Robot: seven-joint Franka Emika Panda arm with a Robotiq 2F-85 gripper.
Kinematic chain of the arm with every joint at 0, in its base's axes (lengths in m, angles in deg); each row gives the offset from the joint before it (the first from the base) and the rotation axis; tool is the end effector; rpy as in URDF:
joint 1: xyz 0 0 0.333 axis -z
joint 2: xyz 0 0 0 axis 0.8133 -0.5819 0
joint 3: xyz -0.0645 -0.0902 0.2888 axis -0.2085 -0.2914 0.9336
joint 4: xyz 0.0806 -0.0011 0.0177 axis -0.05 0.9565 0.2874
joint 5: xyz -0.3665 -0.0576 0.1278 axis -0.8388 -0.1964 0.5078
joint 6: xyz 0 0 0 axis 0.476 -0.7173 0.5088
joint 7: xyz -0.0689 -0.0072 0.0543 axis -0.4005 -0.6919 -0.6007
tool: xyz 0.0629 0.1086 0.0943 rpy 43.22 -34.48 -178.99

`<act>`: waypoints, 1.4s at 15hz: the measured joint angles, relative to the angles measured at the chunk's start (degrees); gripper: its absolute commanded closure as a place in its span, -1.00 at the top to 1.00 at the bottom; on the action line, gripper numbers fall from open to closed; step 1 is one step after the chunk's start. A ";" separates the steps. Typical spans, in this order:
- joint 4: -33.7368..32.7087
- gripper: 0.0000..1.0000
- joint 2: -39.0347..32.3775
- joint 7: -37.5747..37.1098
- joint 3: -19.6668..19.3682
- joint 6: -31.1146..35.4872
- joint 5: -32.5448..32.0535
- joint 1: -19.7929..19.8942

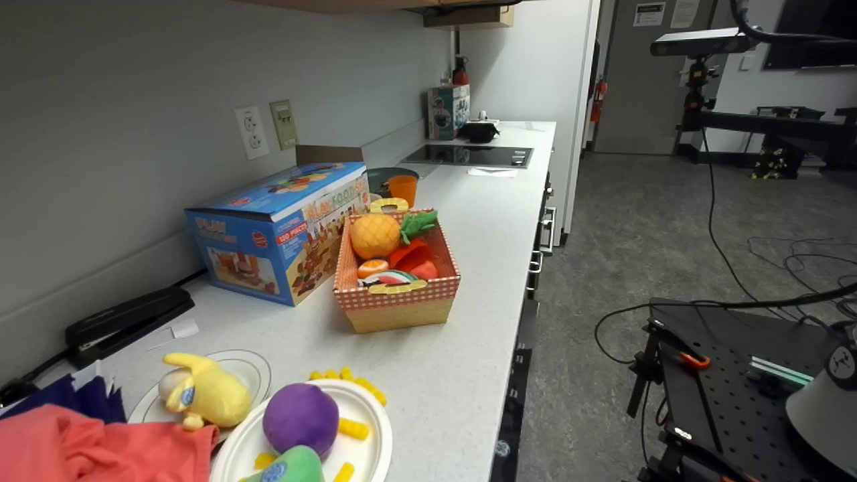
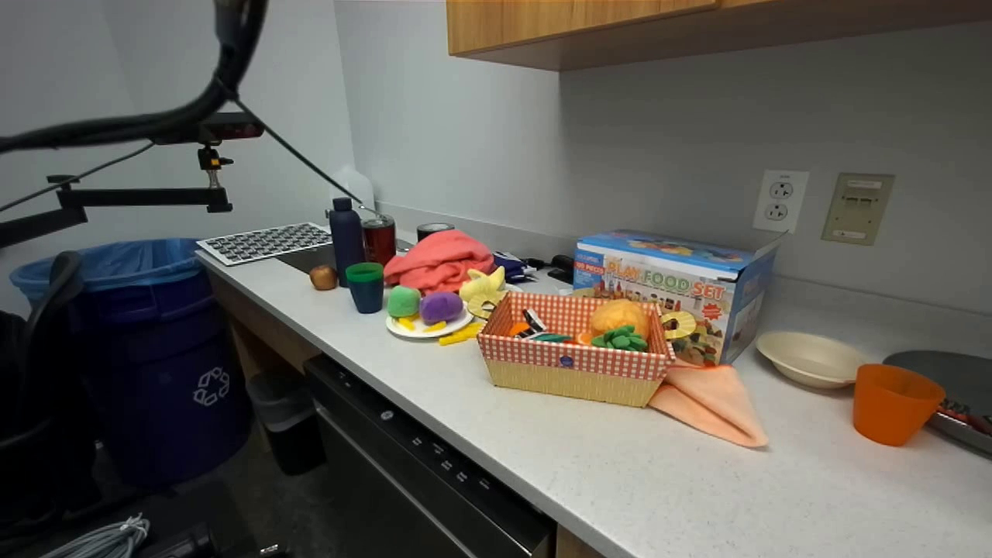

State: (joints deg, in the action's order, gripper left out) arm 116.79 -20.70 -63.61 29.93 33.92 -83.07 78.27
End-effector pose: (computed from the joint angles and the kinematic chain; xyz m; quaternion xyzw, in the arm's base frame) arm 0.3609 -0.4644 0.7991 0.5569 -0.7130 0.3760 0.2004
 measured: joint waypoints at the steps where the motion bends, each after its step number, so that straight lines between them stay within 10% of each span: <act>1: -1.07 1.00 0.81 3.32 -0.34 -2.95 3.35 0.15; 11: -15.31 1.00 1.71 13.53 -3.94 -35.43 32.11 0.65; 21: -15.87 1.00 1.55 13.45 -4.01 -37.04 33.08 0.65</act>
